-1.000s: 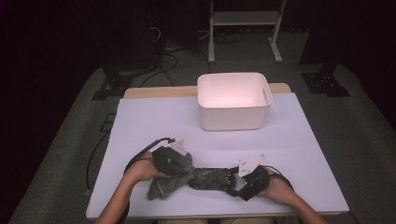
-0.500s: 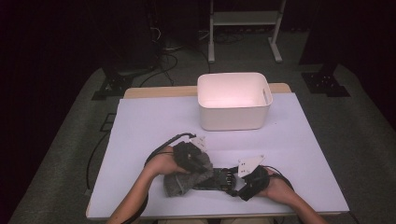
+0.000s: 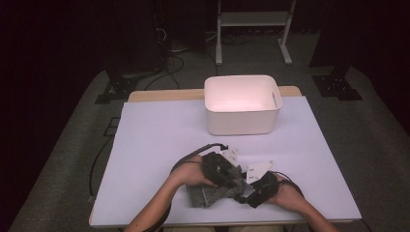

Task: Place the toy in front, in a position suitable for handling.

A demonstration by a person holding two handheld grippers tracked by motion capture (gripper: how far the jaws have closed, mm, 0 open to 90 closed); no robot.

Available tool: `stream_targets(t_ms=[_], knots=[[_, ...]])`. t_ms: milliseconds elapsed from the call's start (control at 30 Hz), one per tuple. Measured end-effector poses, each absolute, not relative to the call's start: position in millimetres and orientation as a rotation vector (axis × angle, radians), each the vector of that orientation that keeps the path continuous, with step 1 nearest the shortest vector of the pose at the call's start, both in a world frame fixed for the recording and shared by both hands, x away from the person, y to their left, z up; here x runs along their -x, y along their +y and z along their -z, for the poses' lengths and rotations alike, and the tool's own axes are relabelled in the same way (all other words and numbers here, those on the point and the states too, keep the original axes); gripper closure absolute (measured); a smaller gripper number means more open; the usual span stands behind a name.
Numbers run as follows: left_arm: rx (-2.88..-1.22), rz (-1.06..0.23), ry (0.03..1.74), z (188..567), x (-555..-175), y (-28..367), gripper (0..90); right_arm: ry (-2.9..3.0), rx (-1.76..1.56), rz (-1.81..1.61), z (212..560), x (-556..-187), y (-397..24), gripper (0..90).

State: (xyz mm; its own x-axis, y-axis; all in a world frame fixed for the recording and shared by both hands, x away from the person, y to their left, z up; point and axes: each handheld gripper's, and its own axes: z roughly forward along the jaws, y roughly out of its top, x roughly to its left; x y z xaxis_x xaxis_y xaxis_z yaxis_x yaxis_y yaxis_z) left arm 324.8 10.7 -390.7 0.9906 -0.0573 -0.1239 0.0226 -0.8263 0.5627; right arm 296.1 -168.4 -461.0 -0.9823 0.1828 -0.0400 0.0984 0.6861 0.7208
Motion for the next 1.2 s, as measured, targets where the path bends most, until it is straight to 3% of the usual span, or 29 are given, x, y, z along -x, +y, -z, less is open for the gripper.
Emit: stream_targets(t_ms=[133,567,867,1200], knots=[[-2.537,0.187,-0.004,394,-327,16,76.3,2.782,-0.224,-1.171,461,-296,-168,23.1],[-2.539,0.193,0.217,406,-336,94,75.9,2.779,-0.205,-1.169,460,-296,-168,23.1],[-2.566,0.148,0.187,398,-347,58,76.0,2.790,-0.242,-1.175,460,-296,-168,23.1],[-2.516,0.199,0.090,396,-345,14,76.0,2.801,-0.252,-1.198,462,-298,-168,23.1]])
